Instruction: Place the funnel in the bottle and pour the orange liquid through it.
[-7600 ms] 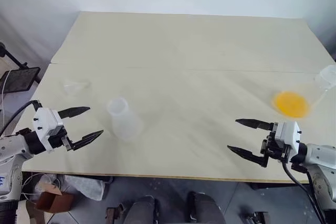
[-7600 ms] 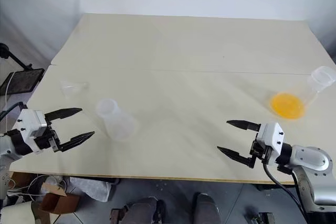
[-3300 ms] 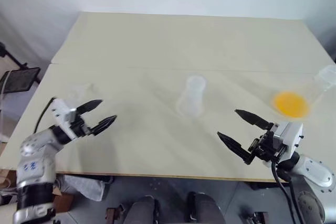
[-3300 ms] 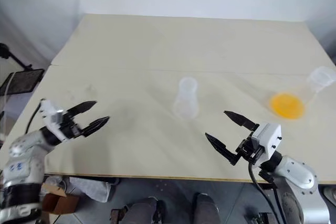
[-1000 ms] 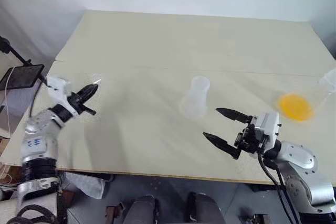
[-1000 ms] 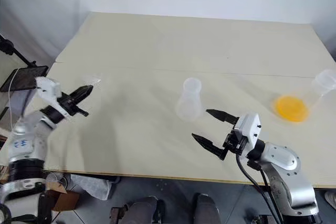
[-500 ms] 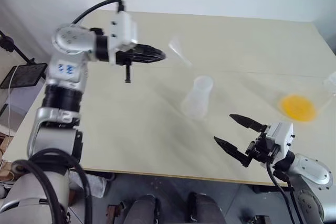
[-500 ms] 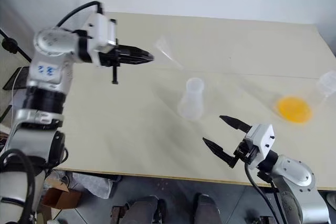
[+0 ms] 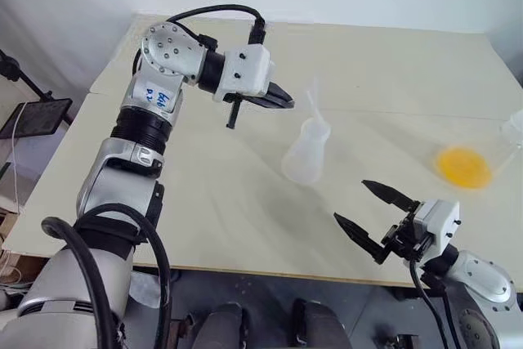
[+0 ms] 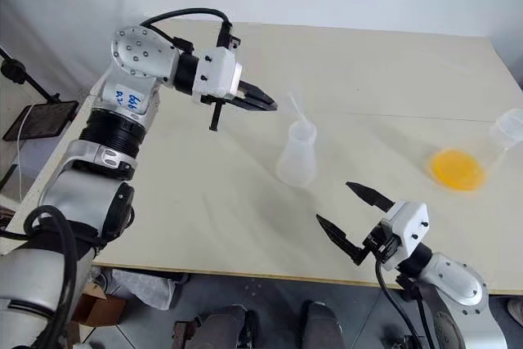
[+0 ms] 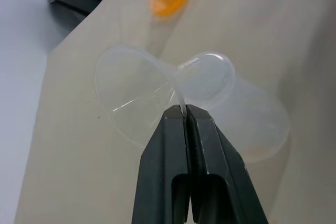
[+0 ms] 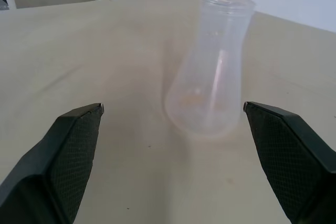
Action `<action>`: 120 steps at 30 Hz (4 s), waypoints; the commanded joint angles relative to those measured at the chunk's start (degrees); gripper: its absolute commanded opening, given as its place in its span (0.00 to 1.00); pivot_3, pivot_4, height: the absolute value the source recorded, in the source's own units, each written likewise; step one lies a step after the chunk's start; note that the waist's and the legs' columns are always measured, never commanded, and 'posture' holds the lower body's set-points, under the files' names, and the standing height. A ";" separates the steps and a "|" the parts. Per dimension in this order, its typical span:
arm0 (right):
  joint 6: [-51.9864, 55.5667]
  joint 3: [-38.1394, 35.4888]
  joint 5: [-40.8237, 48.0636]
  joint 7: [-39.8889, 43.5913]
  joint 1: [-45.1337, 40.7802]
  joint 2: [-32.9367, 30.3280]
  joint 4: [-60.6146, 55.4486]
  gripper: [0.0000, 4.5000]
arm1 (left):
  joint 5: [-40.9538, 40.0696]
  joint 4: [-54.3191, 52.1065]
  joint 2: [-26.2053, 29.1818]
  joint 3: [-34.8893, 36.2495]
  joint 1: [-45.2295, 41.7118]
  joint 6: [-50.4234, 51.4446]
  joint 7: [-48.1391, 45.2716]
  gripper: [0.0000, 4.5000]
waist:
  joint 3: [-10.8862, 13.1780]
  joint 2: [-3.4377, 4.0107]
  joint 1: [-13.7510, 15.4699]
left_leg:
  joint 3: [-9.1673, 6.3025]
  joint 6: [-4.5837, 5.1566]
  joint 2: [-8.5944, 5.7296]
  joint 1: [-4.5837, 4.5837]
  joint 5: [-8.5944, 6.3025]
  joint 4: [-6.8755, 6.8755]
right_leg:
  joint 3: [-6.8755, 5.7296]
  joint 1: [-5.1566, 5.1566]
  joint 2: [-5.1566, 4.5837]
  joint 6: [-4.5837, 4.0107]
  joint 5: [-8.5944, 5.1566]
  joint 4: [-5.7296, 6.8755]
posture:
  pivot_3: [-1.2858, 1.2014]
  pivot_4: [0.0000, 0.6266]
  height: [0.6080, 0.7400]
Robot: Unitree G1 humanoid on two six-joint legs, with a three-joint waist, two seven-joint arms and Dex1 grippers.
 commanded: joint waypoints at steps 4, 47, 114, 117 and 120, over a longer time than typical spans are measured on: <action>-1.32 -0.39 0.08 -0.87 -0.08 0.67 -2.28 1.00 | 2.54 -0.04 -1.51 -1.30 -0.91 -4.12 1.06 0.00 | 0.00 0.00 0.02 | -0.01 0.00 0.00 -0.02 0.00 0.03 | 0.00 0.00 0.00 0.00 0.00 0.00 | 0.52 0.24 1.00; -15.62 -31.03 4.75 -19.80 17.51 20.03 4.52 1.00 | -25.33 -33.68 8.14 23.48 43.94 37.34 9.97 0.99 | -0.15 0.29 -0.37 | -0.34 -0.03 -0.04 -0.28 -0.02 0.52 | 0.76 -0.20 -0.04 -0.01 0.00 0.46 | 0.52 0.24 1.00; 11.48 -14.73 2.54 -22.60 -42.13 -6.41 29.49 0.54 | -26.00 -38.11 7.84 21.52 44.38 37.99 12.17 1.00 | -0.13 0.53 -1.66 | -0.03 0.03 0.02 -0.58 0.02 0.51 | 0.62 -0.72 -0.05 -0.04 -0.02 0.80 | 0.52 0.24 1.00; 14.12 -12.01 0.64 -23.03 -42.85 -7.20 26.32 0.54 | -25.98 -38.15 7.99 21.74 44.91 37.65 12.30 1.00 | -0.13 0.53 -1.66 | -0.03 0.02 0.02 -0.61 0.02 0.51 | 0.64 -0.78 -0.06 -0.04 -0.02 0.84 | 0.52 0.24 1.00; 18.40 -7.25 -5.20 -26.64 -43.14 -8.82 21.03 0.54 | -26.19 -39.02 7.98 22.31 46.37 37.31 13.02 1.00 | -0.13 0.53 -1.34 | -0.04 0.03 -0.02 -0.64 0.02 0.53 | 0.63 -0.78 -0.11 -0.04 -0.02 0.85 | 0.52 0.24 1.00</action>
